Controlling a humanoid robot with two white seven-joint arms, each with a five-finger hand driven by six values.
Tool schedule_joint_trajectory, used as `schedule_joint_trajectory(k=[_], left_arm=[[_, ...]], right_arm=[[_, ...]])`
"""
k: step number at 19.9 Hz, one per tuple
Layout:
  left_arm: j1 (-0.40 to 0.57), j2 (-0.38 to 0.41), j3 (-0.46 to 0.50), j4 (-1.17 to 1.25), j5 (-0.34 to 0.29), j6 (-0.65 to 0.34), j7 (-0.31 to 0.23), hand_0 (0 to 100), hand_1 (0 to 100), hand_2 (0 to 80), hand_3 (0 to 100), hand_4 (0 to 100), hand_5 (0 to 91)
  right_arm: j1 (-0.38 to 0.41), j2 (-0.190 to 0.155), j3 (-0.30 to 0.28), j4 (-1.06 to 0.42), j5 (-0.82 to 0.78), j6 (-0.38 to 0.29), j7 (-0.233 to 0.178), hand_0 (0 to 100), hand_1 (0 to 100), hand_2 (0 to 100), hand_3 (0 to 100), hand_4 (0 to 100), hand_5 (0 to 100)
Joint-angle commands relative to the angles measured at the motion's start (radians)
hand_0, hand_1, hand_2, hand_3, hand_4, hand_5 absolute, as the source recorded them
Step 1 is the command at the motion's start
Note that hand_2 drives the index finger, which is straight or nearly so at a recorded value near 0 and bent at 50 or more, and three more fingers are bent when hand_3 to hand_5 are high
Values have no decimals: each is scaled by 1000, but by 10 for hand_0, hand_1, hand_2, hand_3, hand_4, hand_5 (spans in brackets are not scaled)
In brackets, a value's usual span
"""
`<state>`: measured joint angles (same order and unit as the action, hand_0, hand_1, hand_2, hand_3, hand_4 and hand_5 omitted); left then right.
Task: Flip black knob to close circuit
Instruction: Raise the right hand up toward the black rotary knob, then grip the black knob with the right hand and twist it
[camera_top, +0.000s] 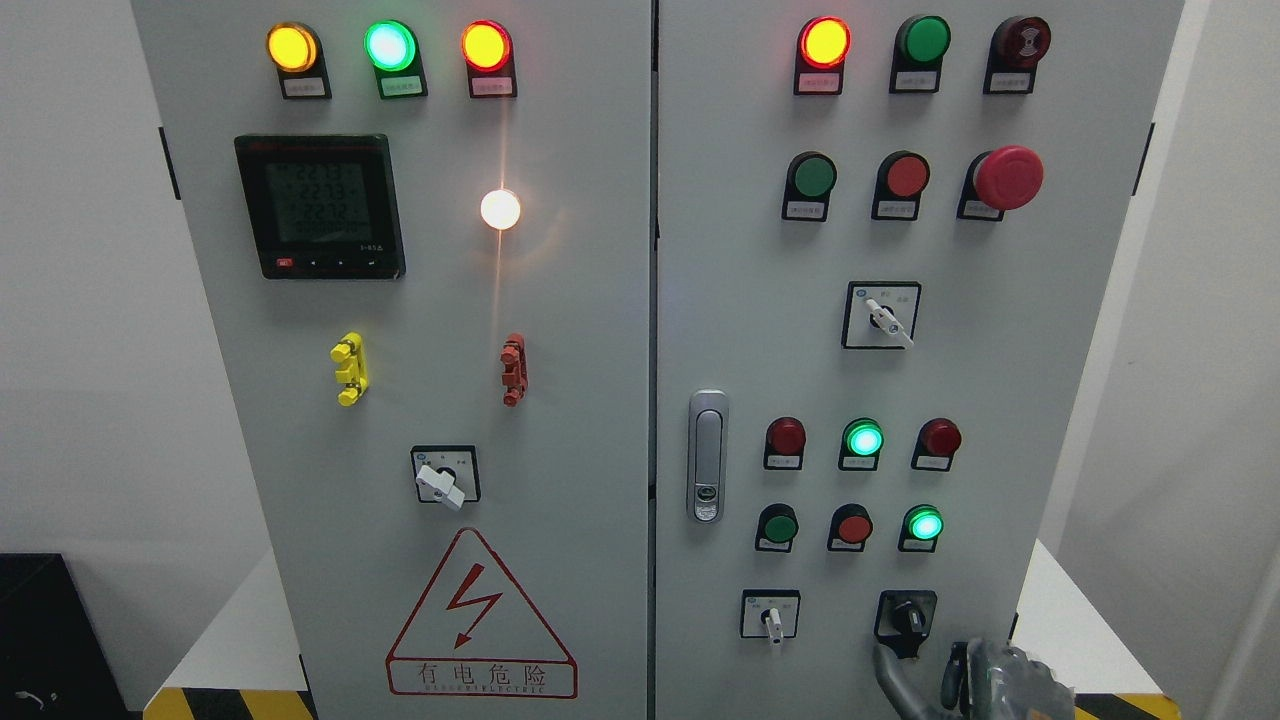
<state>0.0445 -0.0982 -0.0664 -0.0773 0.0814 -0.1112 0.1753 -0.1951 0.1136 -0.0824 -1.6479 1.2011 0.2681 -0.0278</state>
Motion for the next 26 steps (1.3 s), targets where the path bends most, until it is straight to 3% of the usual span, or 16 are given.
schedule_joint_trajectory(k=[1,26], left_arm=[[0,0,0,1,0,-1,0,120,556,0,0,0,0],[0,0,0,-1,0,-1,0,120,556,0,0,0,0]], right_arm=[[-15,-2,0,25,17,3,-1,0,45,895,1000,964,974],[-35,-2,-25,60,32,14,-27,0,46,882,1000,959,963]])
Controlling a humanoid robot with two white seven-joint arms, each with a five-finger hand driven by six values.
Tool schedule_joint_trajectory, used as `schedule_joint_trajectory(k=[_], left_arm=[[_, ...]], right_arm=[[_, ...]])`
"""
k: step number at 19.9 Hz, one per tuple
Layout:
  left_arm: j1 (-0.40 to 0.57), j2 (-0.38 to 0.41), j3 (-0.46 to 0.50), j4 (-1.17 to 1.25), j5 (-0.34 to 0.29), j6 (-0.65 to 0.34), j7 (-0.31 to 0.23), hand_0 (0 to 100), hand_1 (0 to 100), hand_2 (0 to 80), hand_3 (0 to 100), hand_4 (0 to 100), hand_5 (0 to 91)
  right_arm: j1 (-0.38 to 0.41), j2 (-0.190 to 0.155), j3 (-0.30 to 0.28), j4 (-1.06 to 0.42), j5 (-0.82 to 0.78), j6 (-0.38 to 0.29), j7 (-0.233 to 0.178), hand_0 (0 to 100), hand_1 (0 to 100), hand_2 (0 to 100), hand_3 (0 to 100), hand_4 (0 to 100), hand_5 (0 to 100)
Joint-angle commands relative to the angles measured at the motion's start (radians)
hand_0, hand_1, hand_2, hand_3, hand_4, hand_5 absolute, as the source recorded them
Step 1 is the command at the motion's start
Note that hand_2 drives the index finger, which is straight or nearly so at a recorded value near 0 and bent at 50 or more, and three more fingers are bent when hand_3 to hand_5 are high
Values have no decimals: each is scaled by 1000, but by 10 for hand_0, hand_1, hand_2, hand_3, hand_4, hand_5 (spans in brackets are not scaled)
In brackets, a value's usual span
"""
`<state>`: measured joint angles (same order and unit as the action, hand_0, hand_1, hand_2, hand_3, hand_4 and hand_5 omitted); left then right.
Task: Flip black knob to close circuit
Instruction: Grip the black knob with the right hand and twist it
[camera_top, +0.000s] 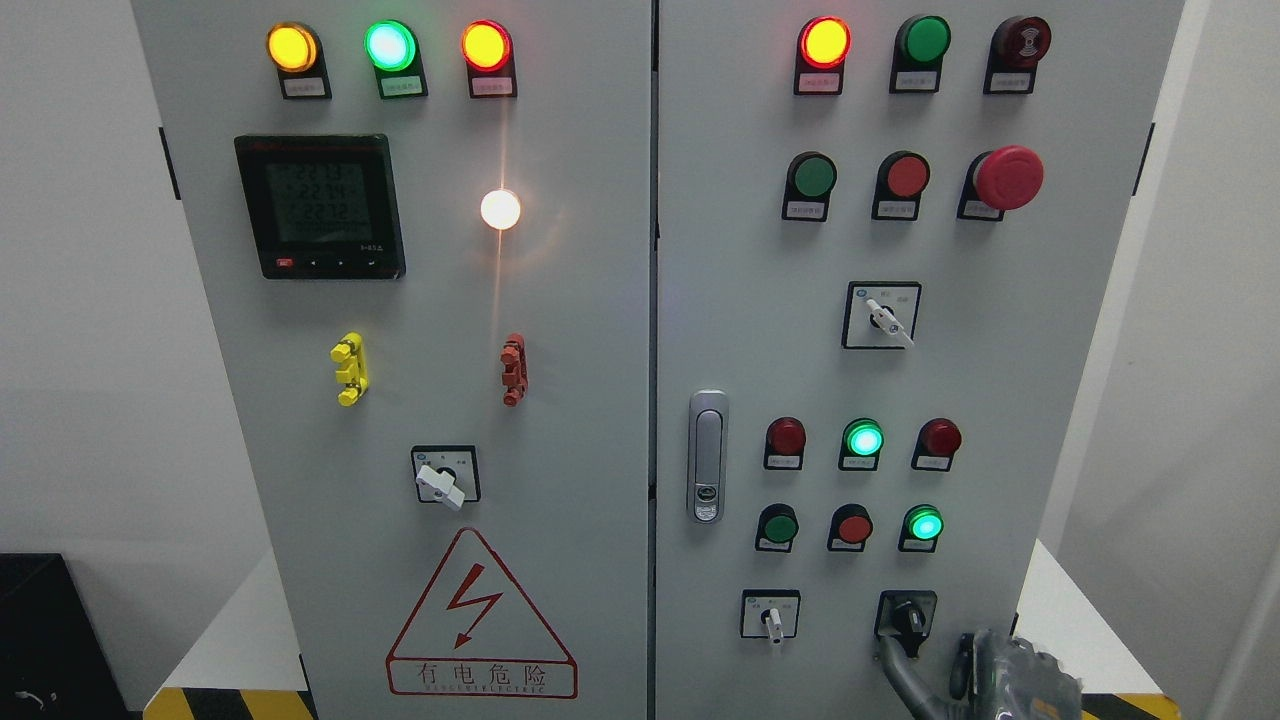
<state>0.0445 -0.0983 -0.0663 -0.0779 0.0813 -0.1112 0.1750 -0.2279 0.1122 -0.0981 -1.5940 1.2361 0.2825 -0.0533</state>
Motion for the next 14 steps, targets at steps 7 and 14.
schedule_joint_trajectory(k=[7,14], left_arm=[[0,0,0,0,0,-1,0,120,556,0,0,0,0],[0,0,-1,1,0,-1,0,120,556,0,0,0,0]], right_arm=[[-2,0,-23,2,-9,-2,0,0,45,881,1000,956,961],[-2,-11,-25,-12,-15,-2,0,0,45,878,1000,955,960]])
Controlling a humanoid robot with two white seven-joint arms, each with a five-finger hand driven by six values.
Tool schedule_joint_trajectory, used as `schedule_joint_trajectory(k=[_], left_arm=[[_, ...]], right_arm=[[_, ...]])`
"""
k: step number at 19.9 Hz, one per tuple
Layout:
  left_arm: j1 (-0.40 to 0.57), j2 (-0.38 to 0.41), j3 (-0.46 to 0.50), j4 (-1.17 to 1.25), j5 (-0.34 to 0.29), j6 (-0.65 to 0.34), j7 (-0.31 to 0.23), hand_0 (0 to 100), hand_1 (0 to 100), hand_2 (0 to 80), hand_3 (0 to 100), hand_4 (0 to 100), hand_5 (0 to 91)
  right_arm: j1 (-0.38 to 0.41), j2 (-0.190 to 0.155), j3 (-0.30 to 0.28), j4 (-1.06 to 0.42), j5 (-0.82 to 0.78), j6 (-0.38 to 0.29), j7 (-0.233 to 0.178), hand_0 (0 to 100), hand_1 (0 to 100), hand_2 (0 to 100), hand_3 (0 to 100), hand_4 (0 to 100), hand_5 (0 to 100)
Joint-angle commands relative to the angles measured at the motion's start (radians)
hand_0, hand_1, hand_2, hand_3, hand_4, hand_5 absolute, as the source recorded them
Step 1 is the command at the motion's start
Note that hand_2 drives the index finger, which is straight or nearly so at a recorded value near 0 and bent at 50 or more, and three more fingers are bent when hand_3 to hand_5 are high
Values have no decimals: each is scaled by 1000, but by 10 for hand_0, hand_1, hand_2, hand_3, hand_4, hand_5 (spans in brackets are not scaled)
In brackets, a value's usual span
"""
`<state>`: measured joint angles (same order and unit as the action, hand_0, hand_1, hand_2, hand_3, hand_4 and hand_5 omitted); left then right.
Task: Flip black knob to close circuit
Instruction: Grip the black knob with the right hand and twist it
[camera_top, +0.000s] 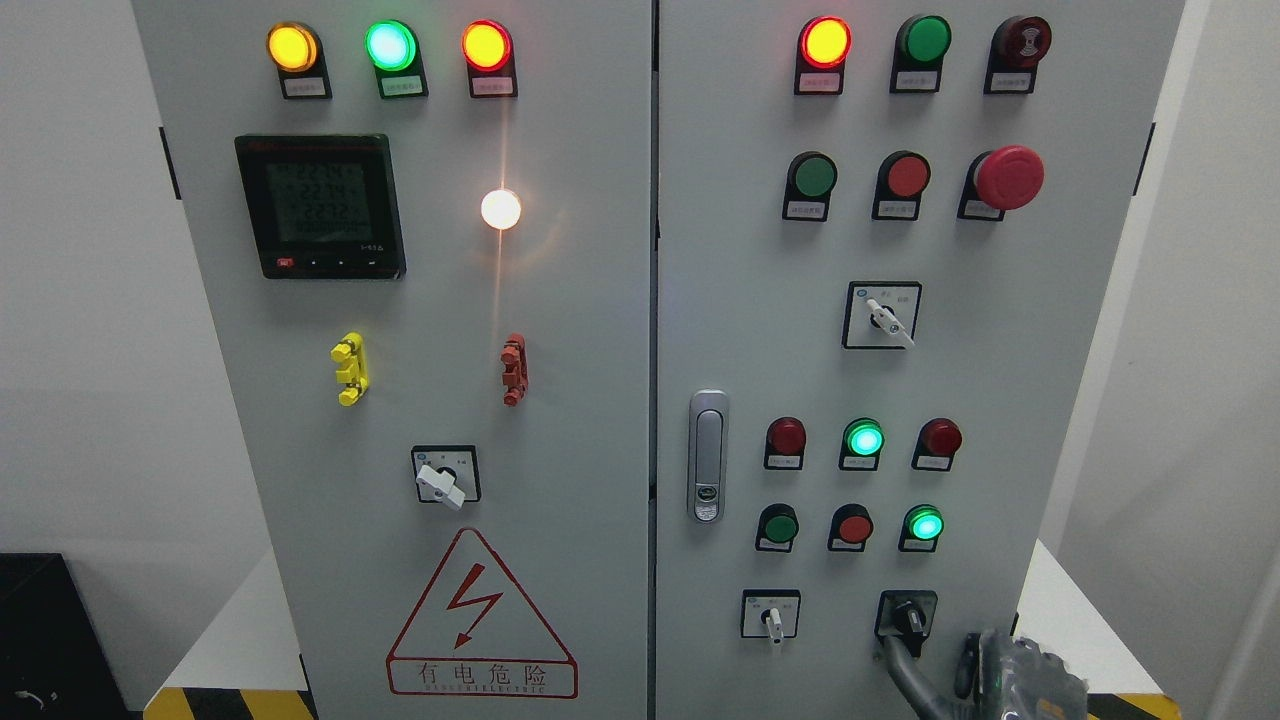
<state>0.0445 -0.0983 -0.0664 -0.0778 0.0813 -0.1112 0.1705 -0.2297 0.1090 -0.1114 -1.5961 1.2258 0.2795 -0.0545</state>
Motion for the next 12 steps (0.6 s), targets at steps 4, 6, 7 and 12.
schedule_joint_trajectory(k=[4,6,7,12], left_arm=[[0,0,-1,0,0,-1,4,120,556,0,0,0,0],[0,0,0,0,0,-1,4,120,556,0,0,0,0],[0,0,0,1,0,-1,4,120,556,0,0,0,0],[0,0,0,0,0,-1,4,120,556,0,0,0,0]], right_arm=[[1,-14,-16,-10,-5,1,1,0,46,877,1000,955,959],[0,-14,-16,-10,-5,0,2,0,46,875,1000,954,959],[0,-14,-16,-10,-5,0,2,0,47,875,1000,953,959],[0,-15,-19,-8,-5,0,2,0,48,873,1000,952,958]])
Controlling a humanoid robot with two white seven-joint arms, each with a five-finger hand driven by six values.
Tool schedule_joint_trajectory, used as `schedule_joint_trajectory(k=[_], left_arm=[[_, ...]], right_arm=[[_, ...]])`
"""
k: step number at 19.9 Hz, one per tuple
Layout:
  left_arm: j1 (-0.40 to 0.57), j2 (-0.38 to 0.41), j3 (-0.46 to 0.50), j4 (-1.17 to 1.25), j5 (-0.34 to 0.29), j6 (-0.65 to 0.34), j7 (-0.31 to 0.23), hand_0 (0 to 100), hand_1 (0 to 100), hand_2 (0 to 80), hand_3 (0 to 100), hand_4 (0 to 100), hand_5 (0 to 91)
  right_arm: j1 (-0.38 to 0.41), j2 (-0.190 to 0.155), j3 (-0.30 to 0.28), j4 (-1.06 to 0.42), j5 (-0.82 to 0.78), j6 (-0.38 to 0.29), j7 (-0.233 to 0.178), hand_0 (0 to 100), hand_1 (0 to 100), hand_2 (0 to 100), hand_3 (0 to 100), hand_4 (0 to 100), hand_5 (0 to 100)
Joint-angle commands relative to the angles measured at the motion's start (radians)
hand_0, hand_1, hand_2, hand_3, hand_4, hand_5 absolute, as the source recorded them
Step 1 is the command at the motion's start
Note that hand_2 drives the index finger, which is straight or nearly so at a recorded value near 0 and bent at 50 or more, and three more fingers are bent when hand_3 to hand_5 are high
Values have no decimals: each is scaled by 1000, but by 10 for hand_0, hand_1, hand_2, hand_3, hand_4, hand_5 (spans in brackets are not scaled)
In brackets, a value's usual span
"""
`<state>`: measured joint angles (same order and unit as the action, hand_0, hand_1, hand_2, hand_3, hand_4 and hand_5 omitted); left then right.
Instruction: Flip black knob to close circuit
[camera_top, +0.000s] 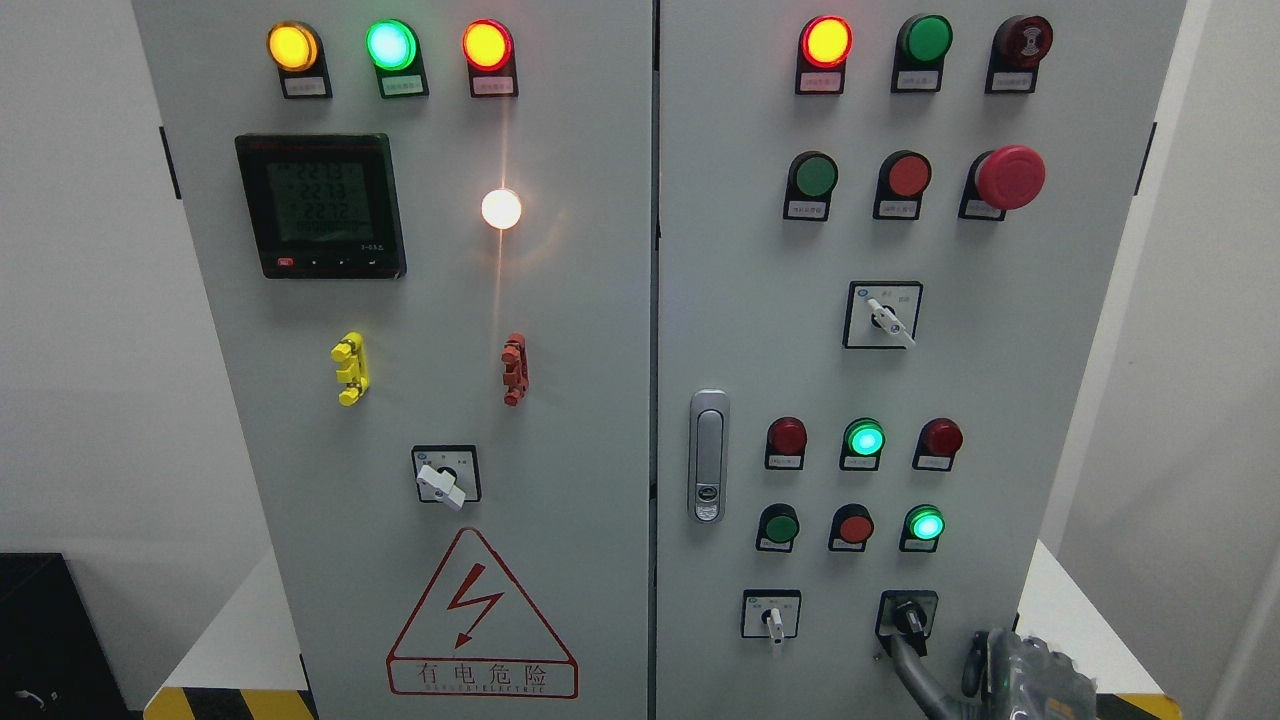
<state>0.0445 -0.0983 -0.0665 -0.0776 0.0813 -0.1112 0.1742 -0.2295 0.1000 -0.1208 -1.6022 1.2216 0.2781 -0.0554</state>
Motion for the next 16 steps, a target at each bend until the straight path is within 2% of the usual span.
schedule_joint_trajectory(k=[1,16], left_arm=[[0,0,1,-1,0,-1,1,120,556,0,0,0,0],[0,0,0,1,0,-1,1,120,556,0,0,0,0]], right_arm=[[-1,-6,-10,-2,-1,0,2,0,49,873,1000,952,959],[-1,-16,-19,-8,-2,-3,5,0,55,874,1000,951,957]])
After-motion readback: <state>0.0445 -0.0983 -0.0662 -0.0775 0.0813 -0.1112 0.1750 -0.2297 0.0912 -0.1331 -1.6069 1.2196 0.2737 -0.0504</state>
